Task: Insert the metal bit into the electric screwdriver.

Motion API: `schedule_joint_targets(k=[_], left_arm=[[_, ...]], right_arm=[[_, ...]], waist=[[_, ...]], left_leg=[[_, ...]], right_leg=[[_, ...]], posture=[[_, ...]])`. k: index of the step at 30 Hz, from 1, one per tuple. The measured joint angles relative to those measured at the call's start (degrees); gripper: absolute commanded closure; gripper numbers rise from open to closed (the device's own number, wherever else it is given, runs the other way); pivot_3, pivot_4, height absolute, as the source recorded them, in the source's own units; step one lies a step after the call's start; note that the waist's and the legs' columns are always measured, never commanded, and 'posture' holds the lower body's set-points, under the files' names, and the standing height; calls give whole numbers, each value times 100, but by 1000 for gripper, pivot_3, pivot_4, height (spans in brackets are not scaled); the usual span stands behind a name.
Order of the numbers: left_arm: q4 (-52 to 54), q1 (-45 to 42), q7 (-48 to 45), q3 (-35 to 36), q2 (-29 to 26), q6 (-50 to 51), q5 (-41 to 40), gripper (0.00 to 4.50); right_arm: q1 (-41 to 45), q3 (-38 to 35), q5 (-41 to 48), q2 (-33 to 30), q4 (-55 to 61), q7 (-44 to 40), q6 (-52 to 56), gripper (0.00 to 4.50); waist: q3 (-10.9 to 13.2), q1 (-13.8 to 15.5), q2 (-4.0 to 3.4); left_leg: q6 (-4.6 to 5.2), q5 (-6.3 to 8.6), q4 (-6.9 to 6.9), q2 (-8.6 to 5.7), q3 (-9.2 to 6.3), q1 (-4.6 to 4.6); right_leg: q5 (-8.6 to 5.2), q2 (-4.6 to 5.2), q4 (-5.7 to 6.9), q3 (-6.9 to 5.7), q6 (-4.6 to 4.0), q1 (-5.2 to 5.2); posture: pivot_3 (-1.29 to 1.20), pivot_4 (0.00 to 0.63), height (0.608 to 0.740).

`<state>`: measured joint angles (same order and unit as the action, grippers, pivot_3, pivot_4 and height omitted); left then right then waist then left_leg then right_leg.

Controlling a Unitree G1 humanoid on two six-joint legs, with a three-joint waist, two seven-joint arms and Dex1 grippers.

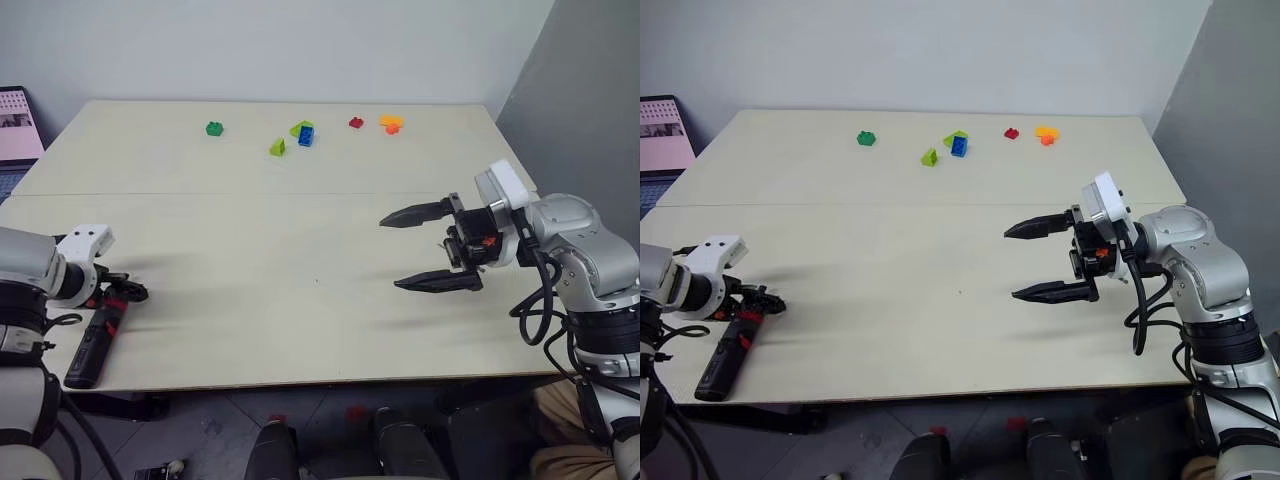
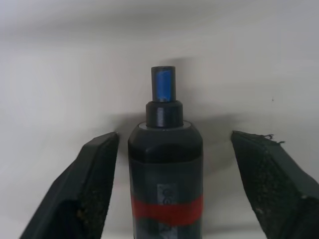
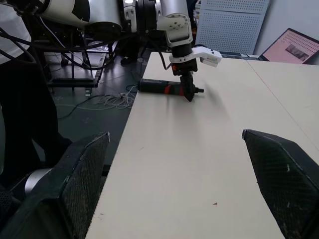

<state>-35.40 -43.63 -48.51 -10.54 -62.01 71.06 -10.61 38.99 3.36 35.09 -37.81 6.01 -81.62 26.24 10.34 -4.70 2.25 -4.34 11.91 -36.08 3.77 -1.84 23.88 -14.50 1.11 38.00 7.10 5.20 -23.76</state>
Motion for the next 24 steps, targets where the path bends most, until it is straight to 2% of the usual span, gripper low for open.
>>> schedule_joint_targets(k=[6,24], left_arm=[[278,186,-68,42,-43,78,12,2833],[685,418,-192,136,-65,-34,30,2845]], right_arm=[[0,1,0,-1,8,-2,0,0],[-14,2,-8,-1,11,46,-2,0]], waist=[[0,0,0],[0,3,0]], left_leg=[[0,0,0,0,0,-2],[0,0,0,0,0,0]], right_leg=[[0,0,1,0,0,0],[-1,0,0,0,0,0]], posture=[[0,150,740],[0,150,740]])
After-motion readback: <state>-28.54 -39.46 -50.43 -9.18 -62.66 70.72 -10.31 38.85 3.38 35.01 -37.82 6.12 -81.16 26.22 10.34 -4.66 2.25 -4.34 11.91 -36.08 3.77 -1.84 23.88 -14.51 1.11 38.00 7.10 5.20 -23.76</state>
